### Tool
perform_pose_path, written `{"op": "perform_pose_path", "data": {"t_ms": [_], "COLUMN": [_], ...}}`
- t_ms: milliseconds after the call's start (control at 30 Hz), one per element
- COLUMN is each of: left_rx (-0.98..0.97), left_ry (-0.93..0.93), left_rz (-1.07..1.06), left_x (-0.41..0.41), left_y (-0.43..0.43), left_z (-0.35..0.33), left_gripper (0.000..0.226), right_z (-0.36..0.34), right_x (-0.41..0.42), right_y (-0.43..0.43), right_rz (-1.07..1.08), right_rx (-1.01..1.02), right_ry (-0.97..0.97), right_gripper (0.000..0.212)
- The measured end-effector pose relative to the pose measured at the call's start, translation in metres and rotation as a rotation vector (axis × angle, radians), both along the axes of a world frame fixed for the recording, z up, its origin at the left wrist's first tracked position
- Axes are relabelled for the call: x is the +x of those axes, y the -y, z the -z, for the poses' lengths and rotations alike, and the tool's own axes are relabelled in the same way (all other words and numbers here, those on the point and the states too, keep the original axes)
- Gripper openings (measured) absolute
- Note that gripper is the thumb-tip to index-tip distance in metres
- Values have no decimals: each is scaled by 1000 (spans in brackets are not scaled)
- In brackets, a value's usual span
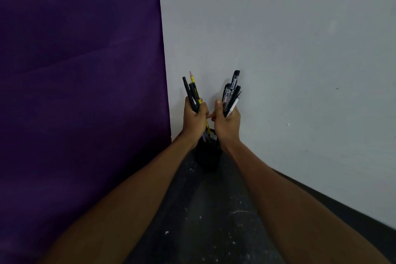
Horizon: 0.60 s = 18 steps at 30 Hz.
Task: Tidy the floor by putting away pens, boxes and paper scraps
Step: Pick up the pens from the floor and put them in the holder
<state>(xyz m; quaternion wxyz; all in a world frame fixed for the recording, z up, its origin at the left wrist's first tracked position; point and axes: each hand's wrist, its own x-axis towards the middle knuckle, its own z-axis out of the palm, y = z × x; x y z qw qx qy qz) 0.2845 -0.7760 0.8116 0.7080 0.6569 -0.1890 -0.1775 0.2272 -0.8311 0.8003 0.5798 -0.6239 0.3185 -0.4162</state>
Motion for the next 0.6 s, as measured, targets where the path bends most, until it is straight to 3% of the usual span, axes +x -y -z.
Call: {"op": "perform_pose_path", "data": {"t_ms": [100,267,600], "left_rx": [20,70,9], "left_ry": [-3,-39,-164], "left_rz": [14,57,107], "left_x": [0,1,5], "left_y": [2,3,2], "left_z": [13,30,36], "left_gripper": [13,31,23], "right_z": [10,26,33], "right_x": [0,3,5], "right_y": [0,0,-1], "right_rz": [10,22,45], "right_rx": [-6,-9,-74], "right_ry": [-9,-12,-23], "right_gripper": [23,21,20]}}
